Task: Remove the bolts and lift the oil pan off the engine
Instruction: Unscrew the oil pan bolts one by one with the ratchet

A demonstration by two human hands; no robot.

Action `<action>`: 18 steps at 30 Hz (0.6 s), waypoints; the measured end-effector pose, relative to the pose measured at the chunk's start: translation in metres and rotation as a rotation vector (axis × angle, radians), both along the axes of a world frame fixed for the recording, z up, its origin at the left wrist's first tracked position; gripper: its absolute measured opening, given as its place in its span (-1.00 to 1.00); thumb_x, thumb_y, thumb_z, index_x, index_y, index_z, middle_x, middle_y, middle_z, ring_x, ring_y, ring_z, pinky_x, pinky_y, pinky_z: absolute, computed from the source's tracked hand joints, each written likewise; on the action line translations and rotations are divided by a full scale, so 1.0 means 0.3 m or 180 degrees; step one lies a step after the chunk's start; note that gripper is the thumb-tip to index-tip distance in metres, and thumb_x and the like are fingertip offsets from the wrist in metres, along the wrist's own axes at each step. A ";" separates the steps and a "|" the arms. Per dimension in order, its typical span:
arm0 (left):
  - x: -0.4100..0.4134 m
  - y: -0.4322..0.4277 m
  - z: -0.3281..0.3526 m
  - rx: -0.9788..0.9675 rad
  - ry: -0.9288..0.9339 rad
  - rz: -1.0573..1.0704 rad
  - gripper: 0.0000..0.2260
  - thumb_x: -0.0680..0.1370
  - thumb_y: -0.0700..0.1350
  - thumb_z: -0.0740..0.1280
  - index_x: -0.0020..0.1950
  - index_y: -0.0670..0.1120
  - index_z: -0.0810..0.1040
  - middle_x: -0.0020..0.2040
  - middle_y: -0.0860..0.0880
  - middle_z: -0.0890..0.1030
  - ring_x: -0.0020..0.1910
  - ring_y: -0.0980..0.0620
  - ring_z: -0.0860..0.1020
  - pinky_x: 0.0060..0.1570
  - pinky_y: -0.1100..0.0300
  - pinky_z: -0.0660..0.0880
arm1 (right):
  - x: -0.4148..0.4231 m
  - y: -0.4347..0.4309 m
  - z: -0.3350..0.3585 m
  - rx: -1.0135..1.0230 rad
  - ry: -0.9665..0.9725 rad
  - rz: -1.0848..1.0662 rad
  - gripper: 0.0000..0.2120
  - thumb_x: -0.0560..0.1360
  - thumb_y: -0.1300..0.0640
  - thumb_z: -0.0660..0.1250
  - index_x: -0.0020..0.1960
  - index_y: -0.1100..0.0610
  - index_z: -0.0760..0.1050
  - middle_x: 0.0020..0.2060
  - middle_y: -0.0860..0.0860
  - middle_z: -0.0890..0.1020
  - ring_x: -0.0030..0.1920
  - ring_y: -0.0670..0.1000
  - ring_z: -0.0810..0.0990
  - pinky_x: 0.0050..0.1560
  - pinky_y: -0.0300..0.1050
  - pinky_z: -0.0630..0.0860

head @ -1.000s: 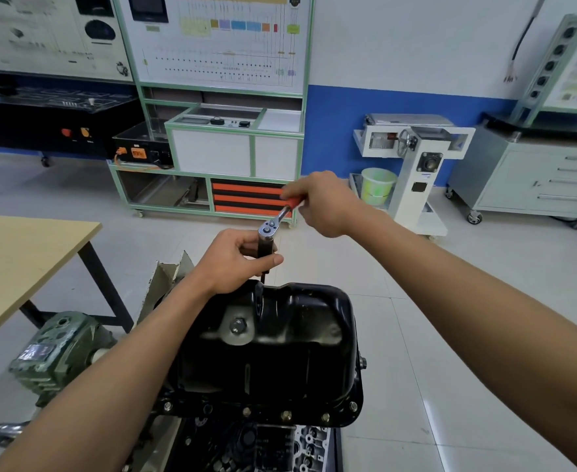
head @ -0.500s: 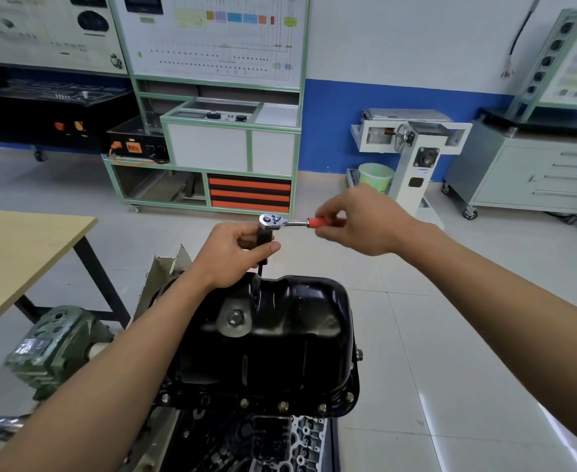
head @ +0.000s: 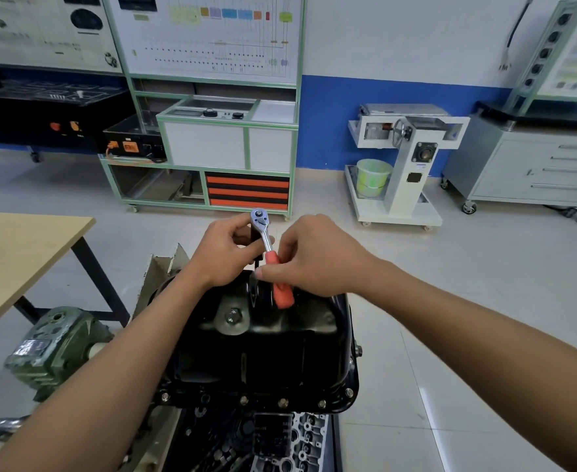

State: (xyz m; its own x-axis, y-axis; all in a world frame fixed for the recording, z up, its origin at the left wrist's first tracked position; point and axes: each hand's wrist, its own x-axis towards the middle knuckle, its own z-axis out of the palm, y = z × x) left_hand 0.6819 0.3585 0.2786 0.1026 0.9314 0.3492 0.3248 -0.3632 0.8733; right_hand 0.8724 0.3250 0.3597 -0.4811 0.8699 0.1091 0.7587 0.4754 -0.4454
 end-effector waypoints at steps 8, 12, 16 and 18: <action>-0.008 0.013 -0.013 0.0072 -0.0013 0.0021 -0.87 0.57 -0.23 0.43 0.02 0.00 0.61 -0.16 -0.11 0.70 -0.20 -0.13 0.67 -0.28 0.12 0.64 | 0.056 0.108 0.126 -0.0114 -0.0922 0.0132 -0.79 0.41 -0.08 0.54 -0.12 0.06 0.75 -0.24 0.00 0.72 -0.24 -0.02 0.61 -0.27 -0.17 0.52; -0.007 0.010 -0.009 0.0098 -0.0016 0.0083 -0.79 0.56 -0.27 0.42 -0.05 0.07 0.60 -0.18 -0.13 0.69 -0.26 -0.04 0.65 -0.30 0.12 0.64 | 0.041 0.158 0.168 -0.0045 -0.1149 0.0059 -0.79 0.42 -0.01 0.56 0.02 0.05 0.74 -0.15 -0.06 0.71 -0.22 -0.10 0.58 -0.29 -0.25 0.46; -0.007 0.013 -0.008 0.0035 -0.0002 0.0029 -0.81 0.55 -0.29 0.44 -0.12 0.00 0.60 -0.20 -0.17 0.66 -0.29 0.03 0.62 -0.30 0.15 0.62 | 0.031 0.212 0.176 0.0185 -0.1188 -0.0118 -0.80 0.39 0.05 0.60 -0.01 0.06 0.72 -0.21 -0.06 0.67 -0.24 -0.04 0.63 -0.34 -0.20 0.47; -0.004 0.014 -0.010 -0.0023 0.0037 0.0013 -0.88 0.55 -0.29 0.44 -0.12 -0.10 0.60 -0.22 -0.18 0.65 -0.29 0.04 0.61 -0.30 0.15 0.62 | 0.025 0.239 0.171 0.0481 -0.1203 -0.0232 -0.79 0.38 0.05 0.60 -0.04 0.08 0.70 -0.18 0.00 0.67 -0.19 0.04 0.64 -0.26 -0.11 0.53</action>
State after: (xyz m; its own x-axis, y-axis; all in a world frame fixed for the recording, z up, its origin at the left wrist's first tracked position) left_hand 0.6805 0.3626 0.2755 0.1029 0.9343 0.3412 0.3365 -0.3555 0.8720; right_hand 0.8798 0.3968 0.4110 -0.4494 0.8909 0.0658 0.8896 0.4531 -0.0583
